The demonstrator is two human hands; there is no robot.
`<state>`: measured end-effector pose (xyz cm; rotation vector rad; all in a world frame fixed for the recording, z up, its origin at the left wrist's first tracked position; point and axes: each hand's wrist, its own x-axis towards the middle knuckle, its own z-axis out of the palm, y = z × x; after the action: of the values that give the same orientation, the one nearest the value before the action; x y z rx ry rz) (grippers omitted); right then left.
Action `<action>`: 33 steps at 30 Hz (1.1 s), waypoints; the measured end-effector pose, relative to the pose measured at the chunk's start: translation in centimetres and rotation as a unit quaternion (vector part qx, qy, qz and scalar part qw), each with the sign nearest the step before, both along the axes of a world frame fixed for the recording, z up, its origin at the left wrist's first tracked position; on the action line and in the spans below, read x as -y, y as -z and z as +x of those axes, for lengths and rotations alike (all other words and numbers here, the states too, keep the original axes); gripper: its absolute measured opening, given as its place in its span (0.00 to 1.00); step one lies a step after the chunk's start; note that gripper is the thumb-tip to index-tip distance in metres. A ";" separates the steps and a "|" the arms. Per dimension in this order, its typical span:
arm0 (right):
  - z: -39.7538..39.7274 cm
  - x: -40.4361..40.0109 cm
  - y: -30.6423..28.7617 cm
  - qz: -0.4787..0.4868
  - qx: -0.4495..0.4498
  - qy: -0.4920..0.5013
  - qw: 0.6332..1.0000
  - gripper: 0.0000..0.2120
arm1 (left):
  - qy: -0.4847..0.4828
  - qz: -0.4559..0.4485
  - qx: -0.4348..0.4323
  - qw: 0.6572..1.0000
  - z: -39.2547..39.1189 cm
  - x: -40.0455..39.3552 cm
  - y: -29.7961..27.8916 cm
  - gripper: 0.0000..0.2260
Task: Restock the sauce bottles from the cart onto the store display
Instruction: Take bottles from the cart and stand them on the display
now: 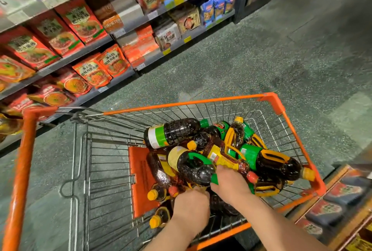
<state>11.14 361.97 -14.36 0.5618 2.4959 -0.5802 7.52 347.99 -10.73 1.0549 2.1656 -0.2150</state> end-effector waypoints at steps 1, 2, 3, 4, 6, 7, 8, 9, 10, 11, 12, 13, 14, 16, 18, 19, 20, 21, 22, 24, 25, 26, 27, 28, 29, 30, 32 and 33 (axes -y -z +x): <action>-0.2 0.5 -0.3 0.001 -0.014 0.000 1.000 0.19 | -0.005 0.002 -0.002 1.000 -0.1 0.2 -0.1 0.15; -0.3 1.0 -0.5 0.002 -0.025 0.001 1.000 0.19 | -0.009 0.002 -0.003 1.000 -0.3 0.4 -0.2 0.16; -0.5 1.6 -0.7 0.000 -0.035 0.005 0.999 0.19 | -0.012 0.001 -0.003 1.000 -0.4 0.6 -0.4 0.15; -0.6 2.1 -0.9 -0.007 -0.043 0.016 0.999 0.18 | -0.013 0.001 -0.005 1.000 -0.6 0.9 -0.7 0.15; -0.9 3.1 -1.3 -0.021 -0.063 0.044 0.997 0.16 | -0.018 0.006 -0.009 1.000 -1.1 1.7 -1.2 0.14; -1.1 3.5 -1.5 -0.028 -0.074 0.059 0.995 0.15 | -0.022 0.009 -0.011 1.000 -1.3 2.1 -1.4 0.13; -1.3 3.9 -1.8 -0.033 -0.087 0.073 0.993 0.14 | -0.028 0.012 -0.013 0.999 -1.4 2.6 -1.6 0.13; -1.5 4.2 -2.1 -0.037 -0.103 0.087 0.990 0.13 | -0.038 0.016 -0.014 0.999 -1.7 3.1 -1.8 0.13; -1.7 4.5 -2.5 -0.039 -0.119 0.098 0.987 0.13 | -0.048 0.021 -0.013 0.999 -1.8 3.7 -2.0 0.13; -1.9 4.8 -3.0 -0.041 -0.131 0.105 0.985 0.14 | -0.058 0.026 -0.011 0.998 -2.0 4.2 -2.2 0.13; -2.0 5.1 -3.4 -0.043 -0.140 0.109 0.983 0.15 | -0.065 0.034 -0.011 0.997 -2.2 4.7 -2.5 0.12; -2.1 5.4 -3.9 -0.045 -0.145 0.115 0.982 0.15 | -0.071 0.041 -0.012 0.997 -2.4 5.2 -2.7 0.12; -2.1 5.6 -4.4 -0.049 -0.147 0.125 0.980 0.14 | -0.079 0.052 -0.015 0.995 -2.6 5.7 -3.0 0.12; -2.2 6.1 -5.9 -0.062 -0.152 0.142 0.976 0.13 | -0.100 0.079 -0.025 0.992 -3.3 6.4 -3.7 0.13; -2.1 6.7 -7.6 -0.072 -0.167 0.146 0.972 0.13 | -0.114 0.109 -0.032 0.987 -3.9 6.9 -4.5 0.13; -1.9 7.0 -8.5 -0.070 -0.177 0.152 0.970 0.13 | -0.118 0.125 -0.030 0.985 -4.1 7.0 -5.0 0.13; -1.7 7.3 -9.5 -0.062 -0.186 0.159 0.968 0.14 | -0.122 0.143 -0.026 0.982 -4.2 7.2 -5.6 0.12; -1.3 7.6 -10.5 -0.047 -0.194 0.161 0.967 0.14 | -0.129 0.165 -0.023 0.978 -4.3 7.3 -6.2 0.11; -0.8 7.8 -11.3 -0.032 -0.198 0.162 0.966 0.14 | -0.137 0.187 -0.020 0.973 -4.5 7.4 -6.9 0.10; 0.8 8.0 -12.9 -0.012 -0.192 0.178 0.965 0.14 | -0.139 0.242 -0.022 0.960 -5.0 7.5 -8.1 0.10; 1.8 8.0 -13.7 -0.009 -0.189 0.193 0.963 0.14 | -0.135 0.269 -0.018 0.953 -5.4 7.4 -8.6 0.10; 3.0 8.1 -14.5 -0.009 -0.196 0.206 0.959 0.14 | -0.123 0.294 -0.006 0.948 -5.7 7.2 -9.0 0.13; 4.2 8.3 -15.3 -0.010 -0.211 0.213 0.954 0.14 | -0.092 0.319 0.007 0.943 -5.9 6.9 -9.4 0.16; 5.5 8.8 -16.3 -0.013 -0.228 0.220 0.948 0.14 | -0.039 0.337 0.019 0.941 -5.9 6.4 -9.7 0.19; 6.7 9.4 -17.4 -0.016 -0.243 0.235 0.941 0.13 | 0.021 0.353 0.031 0.935 -5.7 5.7 -10.2 0.21; 7.9 10.1 -18.6 -0.016 -0.254 0.257 0.932 0.12 | 0.071 0.364 0.043 0.928 -5.2 5.1 -10.8 0.23; 10.5 11.7 -20.8 -0.002 -0.288 0.313 0.905 0.10 | 0.153 0.383 0.075 0.908 -3.6 3.8 -12.2 0.21; 11.9 12.2 -21.6 0.032 -0.325 0.320 0.889 0.09 | 0.190 0.388 0.091 0.897 -2.7 3.2 -13.2 0.20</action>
<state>23.03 349.73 7.28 1.4490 2.9215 -1.0759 4.83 344.81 2.44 1.8533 1.8657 0.6099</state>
